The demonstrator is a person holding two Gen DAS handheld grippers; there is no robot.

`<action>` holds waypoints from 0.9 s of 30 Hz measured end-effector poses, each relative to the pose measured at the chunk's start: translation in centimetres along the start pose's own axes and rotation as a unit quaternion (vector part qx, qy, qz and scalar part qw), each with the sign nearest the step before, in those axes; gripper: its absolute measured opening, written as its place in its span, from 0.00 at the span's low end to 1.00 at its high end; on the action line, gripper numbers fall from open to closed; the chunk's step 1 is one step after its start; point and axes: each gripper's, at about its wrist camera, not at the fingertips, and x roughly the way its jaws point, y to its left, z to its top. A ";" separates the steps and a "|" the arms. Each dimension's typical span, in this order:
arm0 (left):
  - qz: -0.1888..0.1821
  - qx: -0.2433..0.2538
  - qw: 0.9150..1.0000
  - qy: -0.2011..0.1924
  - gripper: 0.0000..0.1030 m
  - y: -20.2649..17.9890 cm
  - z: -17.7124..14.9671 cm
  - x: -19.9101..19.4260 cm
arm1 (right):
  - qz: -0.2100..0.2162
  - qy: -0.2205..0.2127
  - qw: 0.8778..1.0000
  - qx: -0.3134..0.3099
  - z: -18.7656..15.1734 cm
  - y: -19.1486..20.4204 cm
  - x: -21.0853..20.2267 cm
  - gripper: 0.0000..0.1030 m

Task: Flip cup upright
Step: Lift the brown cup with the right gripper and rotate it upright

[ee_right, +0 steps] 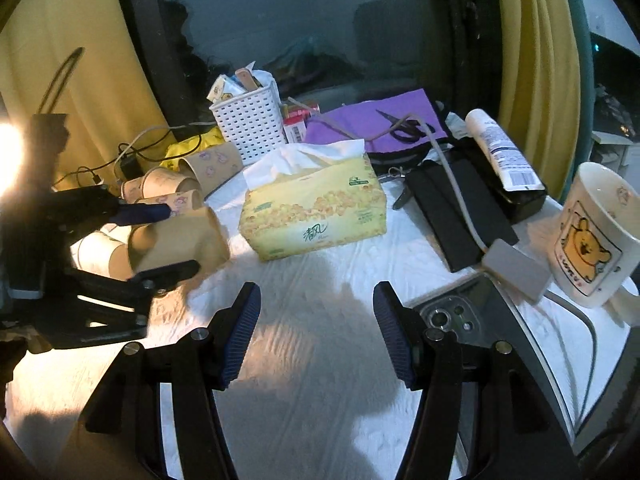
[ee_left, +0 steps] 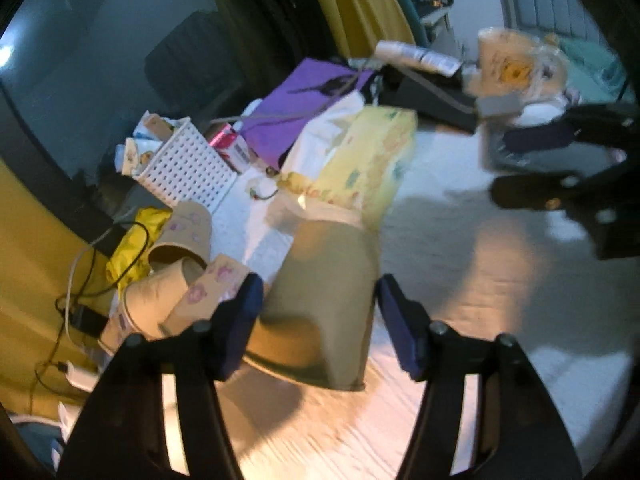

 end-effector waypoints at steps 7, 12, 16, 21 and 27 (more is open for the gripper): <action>-0.066 -0.025 0.997 -0.031 0.59 -2.3 -3.1 -7.0 | -0.001 -0.005 1.000 -0.008 -1.5 1.7 -2.4 0.60; -0.086 -0.003 0.996 -0.022 0.59 -4.8 -6.4 -9.4 | 0.007 0.002 1.000 -0.023 -3.4 3.8 -3.4 0.60; -0.090 0.033 0.995 -0.012 0.59 -6.7 -8.6 -9.9 | 0.019 0.018 0.999 -0.031 -5.1 5.7 -3.5 0.60; -0.088 0.058 0.994 0.006 0.59 -7.4 -9.7 -8.7 | 0.028 0.046 0.998 -0.038 -6.5 6.9 -2.3 0.60; -0.103 0.046 0.994 0.006 0.72 -7.1 -10.0 -7.9 | 0.037 0.069 0.995 -0.055 -7.3 7.8 -1.1 0.60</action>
